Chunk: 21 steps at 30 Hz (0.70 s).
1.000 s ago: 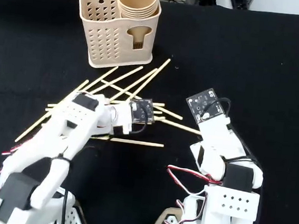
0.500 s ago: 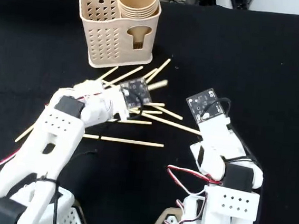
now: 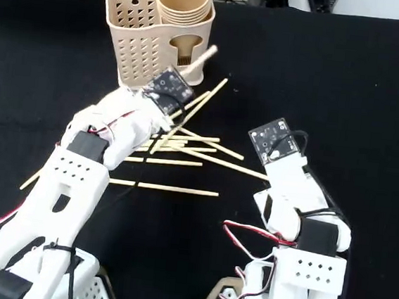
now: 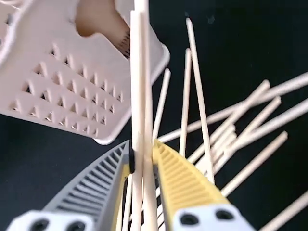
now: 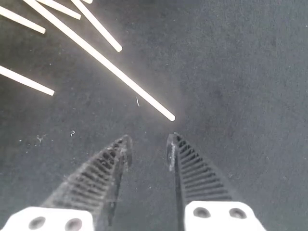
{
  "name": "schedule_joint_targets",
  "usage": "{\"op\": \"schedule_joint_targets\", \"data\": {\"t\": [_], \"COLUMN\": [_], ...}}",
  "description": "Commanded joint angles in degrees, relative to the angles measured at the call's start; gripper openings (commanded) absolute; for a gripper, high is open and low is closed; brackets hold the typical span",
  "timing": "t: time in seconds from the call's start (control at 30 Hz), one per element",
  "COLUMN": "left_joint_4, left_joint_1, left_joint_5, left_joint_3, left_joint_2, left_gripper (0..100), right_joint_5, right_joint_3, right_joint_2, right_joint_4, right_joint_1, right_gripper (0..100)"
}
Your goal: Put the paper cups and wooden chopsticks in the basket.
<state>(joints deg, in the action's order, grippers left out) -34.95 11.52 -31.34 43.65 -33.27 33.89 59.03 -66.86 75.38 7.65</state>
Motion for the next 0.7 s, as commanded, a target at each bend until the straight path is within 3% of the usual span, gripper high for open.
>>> {"op": "schedule_joint_targets", "data": {"t": [0.0,0.23,0.5,0.67], "left_joint_4": [3.5,7.6,7.8,7.6], "left_joint_1": [-1.2,-1.5,-1.5,-3.3], "left_joint_5": [4.0,9.4,10.5,13.4], "left_joint_3": [-0.9,-1.1,-4.4,-7.3], "left_joint_2": [-2.4,-4.6,-4.8,-5.3], "left_gripper": [3,3,3,3], "right_joint_5": [-0.1,-0.2,-0.2,-0.2], "right_joint_3": [0.7,4.5,5.3,8.5], "right_joint_2": [-0.7,-0.7,-0.7,-0.7], "right_joint_4": [-0.4,-1.8,-2.0,-7.7], "right_joint_1": [-0.4,-2.6,-2.6,-2.6], "right_gripper": [14.1,14.1,14.1,14.1]}}
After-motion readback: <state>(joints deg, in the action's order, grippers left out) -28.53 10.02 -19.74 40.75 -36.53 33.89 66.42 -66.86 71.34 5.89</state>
